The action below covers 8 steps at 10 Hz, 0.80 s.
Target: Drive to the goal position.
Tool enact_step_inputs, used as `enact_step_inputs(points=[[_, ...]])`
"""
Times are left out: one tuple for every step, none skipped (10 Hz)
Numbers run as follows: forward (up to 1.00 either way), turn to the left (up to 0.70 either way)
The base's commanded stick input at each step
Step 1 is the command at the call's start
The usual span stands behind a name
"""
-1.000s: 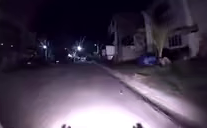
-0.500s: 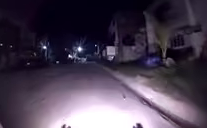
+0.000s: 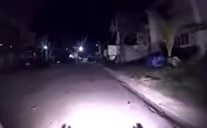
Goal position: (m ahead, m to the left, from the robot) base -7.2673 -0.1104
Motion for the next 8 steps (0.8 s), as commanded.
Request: enact_step_inputs(points=[[0.0,0.0],[0.0,0.08],[0.0,0.29],[0.0,0.45],[0.0,0.45],[0.0,0.45],[0.0,0.45],[0.0,0.45]])
